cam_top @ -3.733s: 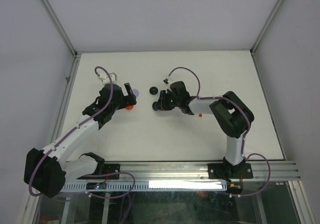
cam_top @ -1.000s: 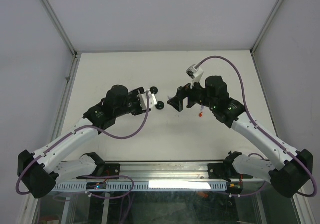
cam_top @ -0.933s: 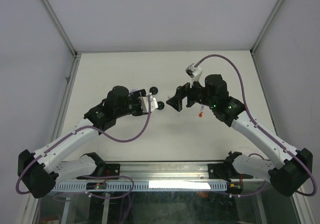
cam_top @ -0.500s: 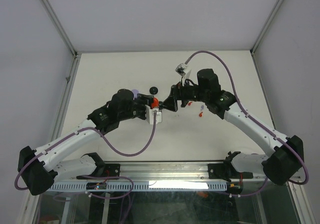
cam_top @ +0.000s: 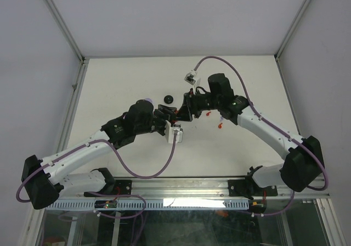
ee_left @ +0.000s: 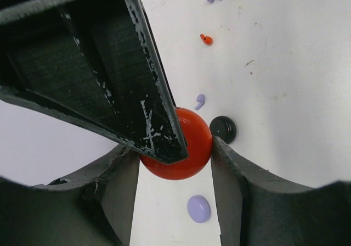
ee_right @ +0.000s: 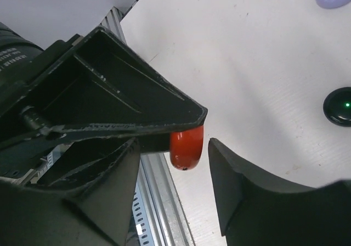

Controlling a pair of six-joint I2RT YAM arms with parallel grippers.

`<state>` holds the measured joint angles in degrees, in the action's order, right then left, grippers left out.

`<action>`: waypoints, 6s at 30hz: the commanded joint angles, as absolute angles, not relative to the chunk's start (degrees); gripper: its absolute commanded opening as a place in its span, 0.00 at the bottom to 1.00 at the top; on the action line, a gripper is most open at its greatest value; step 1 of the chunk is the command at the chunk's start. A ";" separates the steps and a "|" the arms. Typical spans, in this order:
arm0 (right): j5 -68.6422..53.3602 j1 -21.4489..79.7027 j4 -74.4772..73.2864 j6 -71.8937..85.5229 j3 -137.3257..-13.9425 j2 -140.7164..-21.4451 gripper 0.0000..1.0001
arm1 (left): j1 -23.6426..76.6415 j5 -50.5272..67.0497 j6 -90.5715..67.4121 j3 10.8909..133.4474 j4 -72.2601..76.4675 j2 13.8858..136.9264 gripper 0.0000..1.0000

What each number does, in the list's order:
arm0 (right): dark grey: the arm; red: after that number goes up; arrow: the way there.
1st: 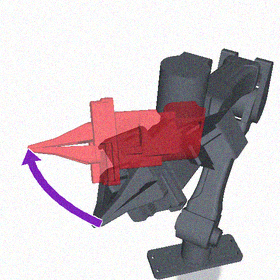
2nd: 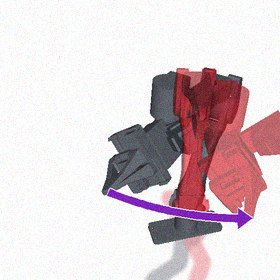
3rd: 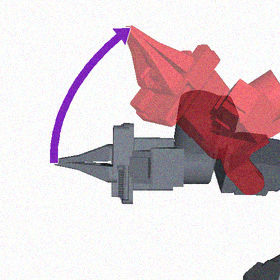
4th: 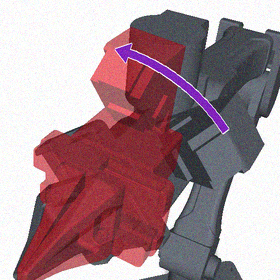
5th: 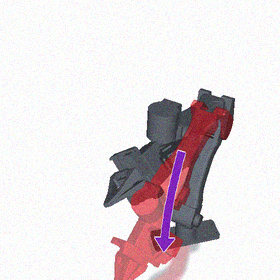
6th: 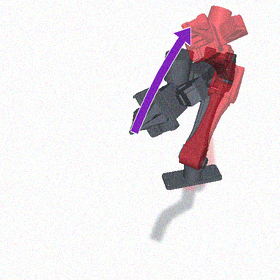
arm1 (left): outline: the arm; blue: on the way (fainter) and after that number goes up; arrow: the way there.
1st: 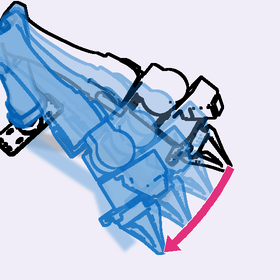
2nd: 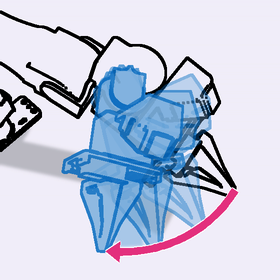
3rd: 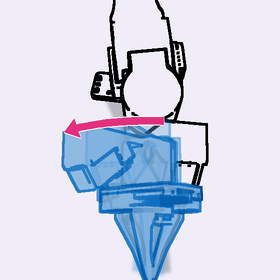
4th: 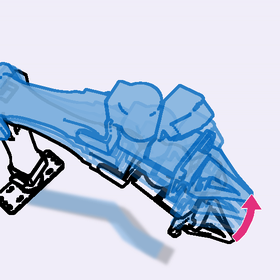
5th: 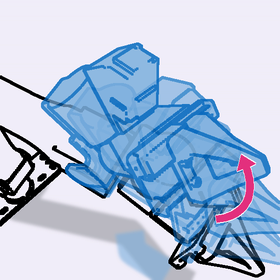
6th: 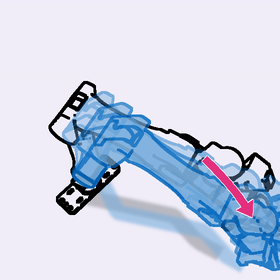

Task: Insert the wireless bluetooth earbuds into the charging case
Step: Pick up the charging case at the center of the board.

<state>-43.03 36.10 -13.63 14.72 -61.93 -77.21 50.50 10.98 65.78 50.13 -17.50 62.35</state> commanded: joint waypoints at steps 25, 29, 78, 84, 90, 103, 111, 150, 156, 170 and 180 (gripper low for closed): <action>-33.79 33.92 16.63 22.87 -47.53 -65.52 0.00 | 52.03 -2.82 30.05 44.64 1.24 56.25 0.72; -30.62 33.85 25.35 24.80 -42.82 -63.63 0.00 | 52.03 -4.14 14.19 42.23 7.35 54.05 0.99; -30.39 34.17 69.34 49.31 -30.58 -67.68 0.00 | 38.63 24.84 -50.14 32.44 70.13 70.03 0.38; -33.65 34.46 69.36 49.30 -31.36 -69.12 0.00 | 38.67 24.14 -48.17 31.85 69.84 69.09 0.18; -38.75 34.03 62.24 45.25 -33.54 -68.31 0.27 | 38.54 23.80 -42.87 31.22 61.56 64.35 0.00; -53.41 31.07 18.67 18.69 -50.81 -64.61 0.66 | 37.62 30.56 -20.96 42.54 14.42 52.39 0.00; -58.88 31.09 8.56 12.15 -56.73 -64.97 0.66 | 37.47 32.09 -11.79 50.92 -3.47 53.42 0.00; -58.90 32.91 19.80 19.35 -54.18 -66.09 0.00 | 37.44 35.12 -17.44 45.07 7.09 52.67 0.59; -57.30 33.80 27.73 25.72 -52.21 -66.62 0.00 | 37.42 35.13 -26.27 37.03 24.15 51.35 0.59; -53.26 36.24 30.30 26.48 -50.55 -66.35 0.00 | 37.38 34.70 -29.34 35.86 33.00 54.48 0.39; -52.37 36.31 31.19 26.48 -50.19 -65.64 0.00 | 37.42 35.03 -29.00 35.15 32.96 54.81 0.44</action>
